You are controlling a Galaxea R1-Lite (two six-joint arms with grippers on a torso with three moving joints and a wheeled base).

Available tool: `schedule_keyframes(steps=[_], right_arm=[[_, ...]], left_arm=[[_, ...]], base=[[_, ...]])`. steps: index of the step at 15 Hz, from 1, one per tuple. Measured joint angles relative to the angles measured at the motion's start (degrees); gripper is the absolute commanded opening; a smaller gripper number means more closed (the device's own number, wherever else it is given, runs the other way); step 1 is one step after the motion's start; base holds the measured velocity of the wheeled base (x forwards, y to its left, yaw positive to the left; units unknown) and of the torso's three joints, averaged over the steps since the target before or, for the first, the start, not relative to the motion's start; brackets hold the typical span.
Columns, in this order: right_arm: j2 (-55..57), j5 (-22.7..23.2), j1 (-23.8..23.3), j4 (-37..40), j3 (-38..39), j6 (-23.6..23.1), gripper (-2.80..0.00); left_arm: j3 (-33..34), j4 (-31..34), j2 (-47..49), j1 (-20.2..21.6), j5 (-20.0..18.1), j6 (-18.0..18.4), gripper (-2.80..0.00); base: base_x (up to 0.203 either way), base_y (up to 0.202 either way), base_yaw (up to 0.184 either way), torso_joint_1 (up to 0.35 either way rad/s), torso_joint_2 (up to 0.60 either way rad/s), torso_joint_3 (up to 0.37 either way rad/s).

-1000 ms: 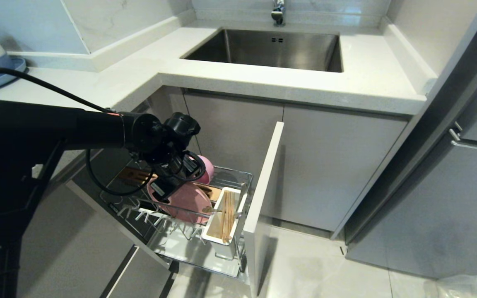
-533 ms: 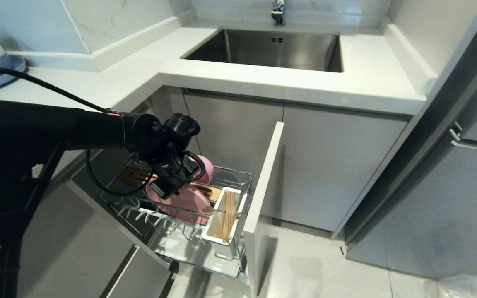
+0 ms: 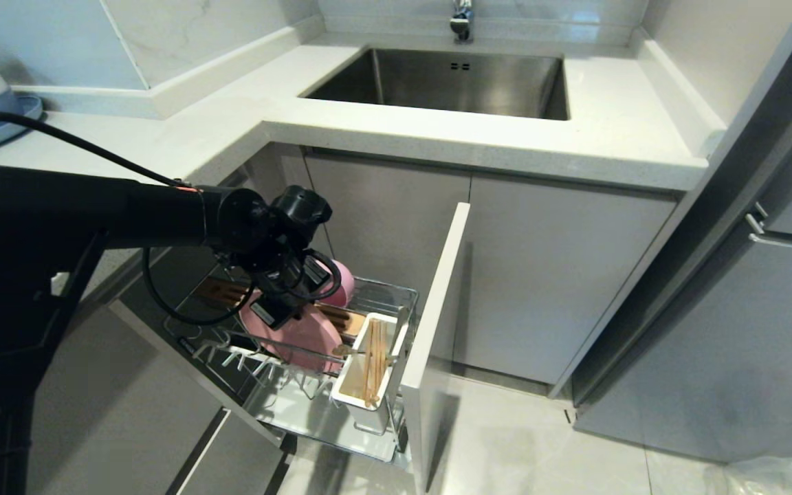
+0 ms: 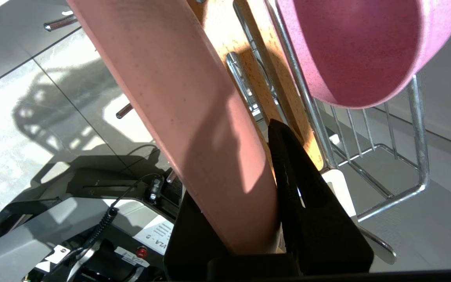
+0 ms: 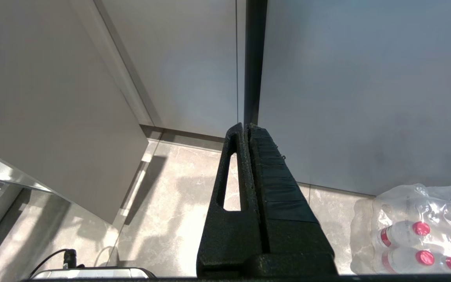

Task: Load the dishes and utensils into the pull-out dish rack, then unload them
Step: Take the plate out of the cupboard

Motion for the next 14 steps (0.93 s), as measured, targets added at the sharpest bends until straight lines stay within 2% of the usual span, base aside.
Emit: schedule_keyframes(steps=[14], right_arm=[[0.0,0.0,0.0,0.0,0.0,0.0,-2.8]], left_arm=[[0.09,0.72,-11.61,-1.78,0.11,0.09,-2.8]], base=[[0.0,0.0,0.0,0.0,0.0,0.0]])
